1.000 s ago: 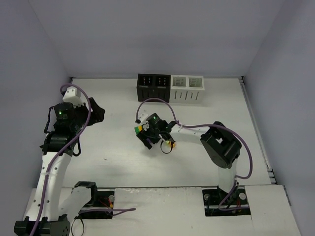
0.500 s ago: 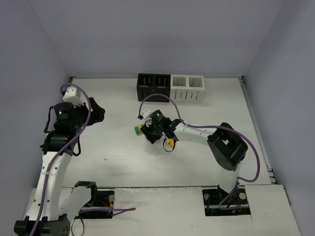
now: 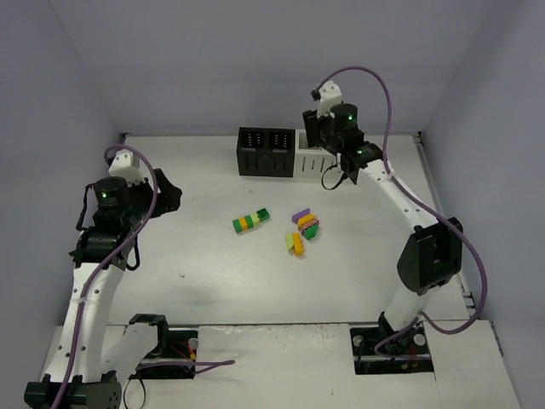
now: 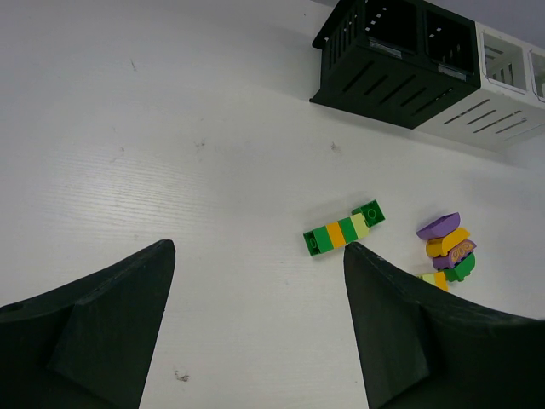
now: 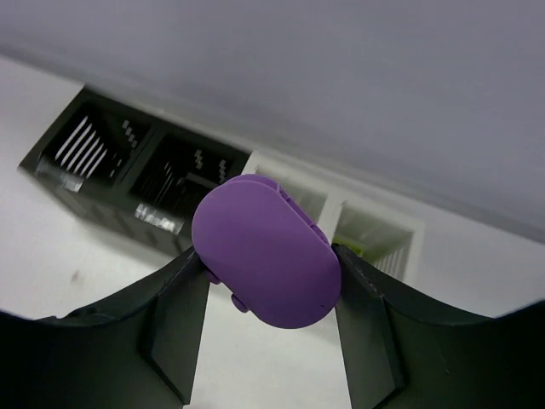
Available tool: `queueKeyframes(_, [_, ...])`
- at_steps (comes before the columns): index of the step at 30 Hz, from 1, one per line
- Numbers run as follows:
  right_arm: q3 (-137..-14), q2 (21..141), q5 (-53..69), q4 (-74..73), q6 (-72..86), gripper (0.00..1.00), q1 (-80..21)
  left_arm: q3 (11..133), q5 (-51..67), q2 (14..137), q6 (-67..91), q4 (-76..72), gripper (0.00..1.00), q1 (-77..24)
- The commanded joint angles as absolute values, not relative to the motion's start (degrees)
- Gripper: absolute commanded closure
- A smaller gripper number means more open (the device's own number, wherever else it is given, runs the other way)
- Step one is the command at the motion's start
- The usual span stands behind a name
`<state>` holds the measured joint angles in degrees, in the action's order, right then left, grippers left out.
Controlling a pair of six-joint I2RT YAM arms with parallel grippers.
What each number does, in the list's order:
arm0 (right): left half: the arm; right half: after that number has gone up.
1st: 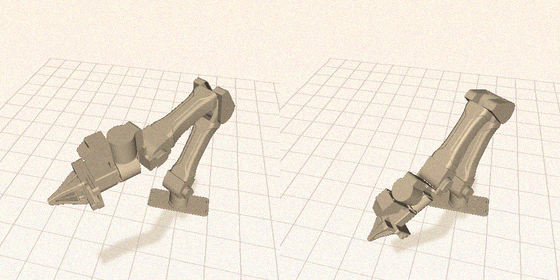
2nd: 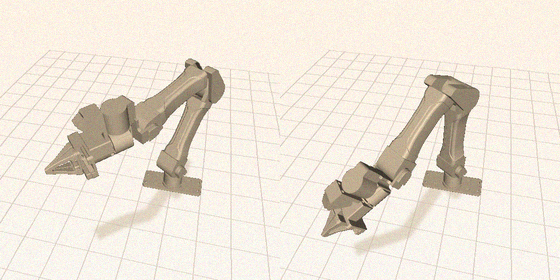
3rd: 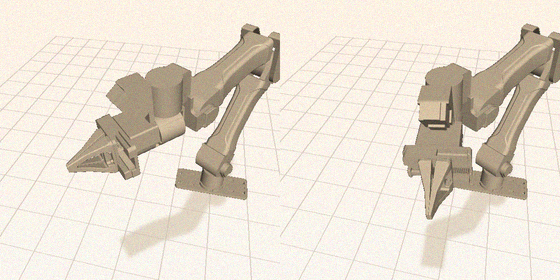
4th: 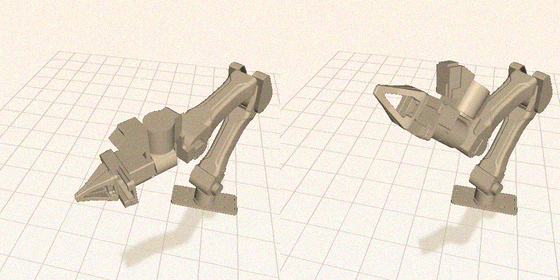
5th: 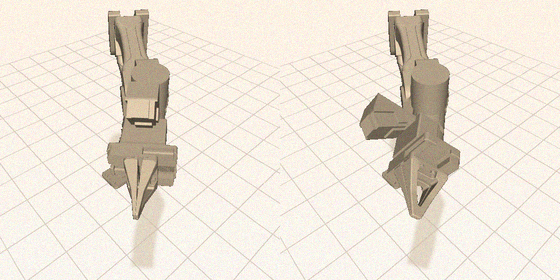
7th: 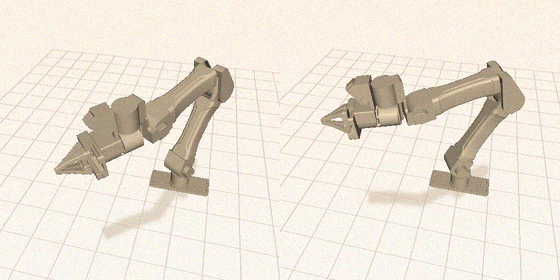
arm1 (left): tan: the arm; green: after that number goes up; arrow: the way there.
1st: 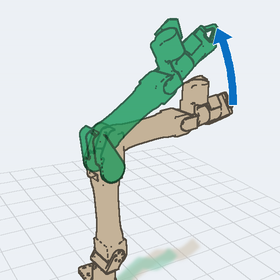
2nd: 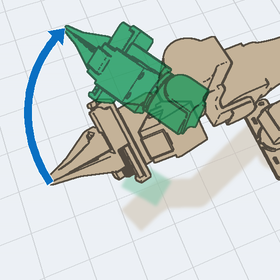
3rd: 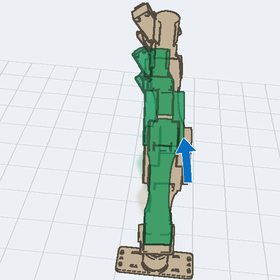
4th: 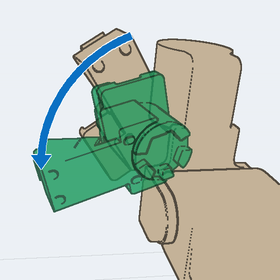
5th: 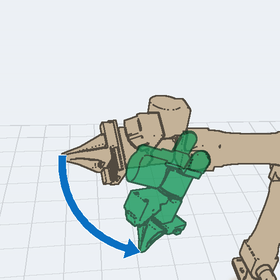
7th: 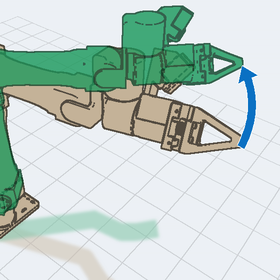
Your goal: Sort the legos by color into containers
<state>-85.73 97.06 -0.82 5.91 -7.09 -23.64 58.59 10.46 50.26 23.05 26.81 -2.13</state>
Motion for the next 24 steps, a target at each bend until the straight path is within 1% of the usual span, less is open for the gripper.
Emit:
queueKeyframes(1, [-93.68, 101.85, -1.41, 8.18, -10.37, 0.93, -21.80, 60.91, 10.99, 50.62, 23.20, 24.35, 0.26, -1.67])
queueKeyframes(6, [-101.32, 110.20, -0.53, 7.74, -11.25, 0.92, -18.20, 61.00, 11.25, 50.71, 23.29, 24.35, 0.26, -1.67])
queueKeyframes(10, [-103.62, 115.65, 2.20, 7.73, -11.78, 0.91, -17.58, 61.00, 11.34, 50.71, 23.29, 24.35, 0.26, -1.67])
queueKeyframes(17, [-105.20, 119.35, 3.87, 7.91, -12.30, 0.88, -17.31, 61.00, 11.34, 50.80, 23.29, 24.35, 0.26, -1.67])
queueKeyframes(18, [-105.29, 119.62, 4.82, 7.82, -12.30, 0.81, -17.31, 61.00, 11.34, 50.80, 23.29, 24.35, 0.26, -1.67])
queueKeyframes(20, [-105.29, 119.79, 5.18, 7.82, -12.39, 0.74, -17.31, 61.08, 11.34, 50.80, 23.29, 24.26, 0.26, -1.67])
queueKeyframes(21, [-105.29, 119.79, 5.36, 7.82, -12.48, 0.64, -17.31, 61.08, 11.34, 50.89, 23.29, 24.34, 0.26, -1.67])
queueKeyframes(23, [-105.12, 119.71, 5.54, 7.82, -12.57, 0.57, -17.23, 61.00, 11.34, 50.89, 23.29, 24.26, 0.26, -1.67])
queueKeyframes(24, [-105.12, 119.71, 5.62, 7.82, -12.66, 0.52, -17.23, 61.00, 11.34, 50.89, 23.29, 24.26, 0.26, -1.67])
